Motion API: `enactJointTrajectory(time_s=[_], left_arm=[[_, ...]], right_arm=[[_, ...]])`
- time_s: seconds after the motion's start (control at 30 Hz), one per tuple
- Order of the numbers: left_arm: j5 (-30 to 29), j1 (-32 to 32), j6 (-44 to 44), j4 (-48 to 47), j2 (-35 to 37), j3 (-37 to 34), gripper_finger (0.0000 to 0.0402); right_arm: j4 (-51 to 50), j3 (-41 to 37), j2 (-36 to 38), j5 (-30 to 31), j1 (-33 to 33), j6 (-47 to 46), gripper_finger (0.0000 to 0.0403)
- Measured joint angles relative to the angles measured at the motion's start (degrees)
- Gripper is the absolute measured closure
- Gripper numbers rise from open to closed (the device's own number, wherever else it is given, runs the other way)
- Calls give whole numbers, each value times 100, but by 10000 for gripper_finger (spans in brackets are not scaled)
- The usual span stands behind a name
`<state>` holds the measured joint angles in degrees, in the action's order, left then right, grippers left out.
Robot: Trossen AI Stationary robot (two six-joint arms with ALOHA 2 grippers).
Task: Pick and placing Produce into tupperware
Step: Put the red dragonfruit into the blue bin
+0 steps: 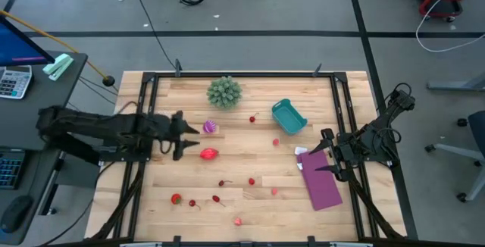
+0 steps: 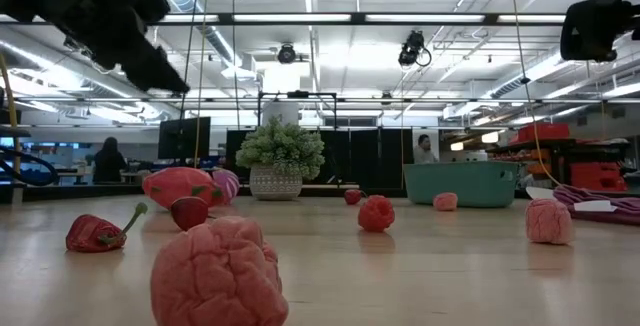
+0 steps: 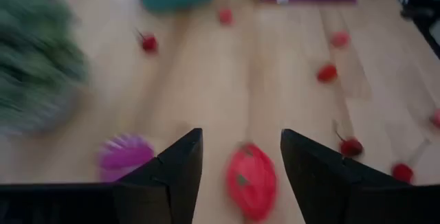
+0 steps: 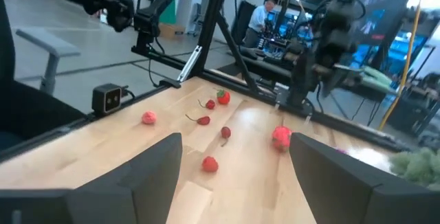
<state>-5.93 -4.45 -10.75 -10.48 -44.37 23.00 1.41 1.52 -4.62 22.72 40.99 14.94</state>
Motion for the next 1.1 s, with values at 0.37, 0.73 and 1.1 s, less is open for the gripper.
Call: enactJointTrajectory(time_s=[0.37,0.73,1.1], left_arm=[[-10,-1191,-218,1406,-1868,11,183],[-611,-743,-378,1415,-2427,10,118],[-590,-703,-690,1179,-2430,9,97]], right_arm=[[1,2,0,-2,0,319,123],[59,-2,0,-7,0,-587,123],[68,-2,0,-11,0,-2216,123]])
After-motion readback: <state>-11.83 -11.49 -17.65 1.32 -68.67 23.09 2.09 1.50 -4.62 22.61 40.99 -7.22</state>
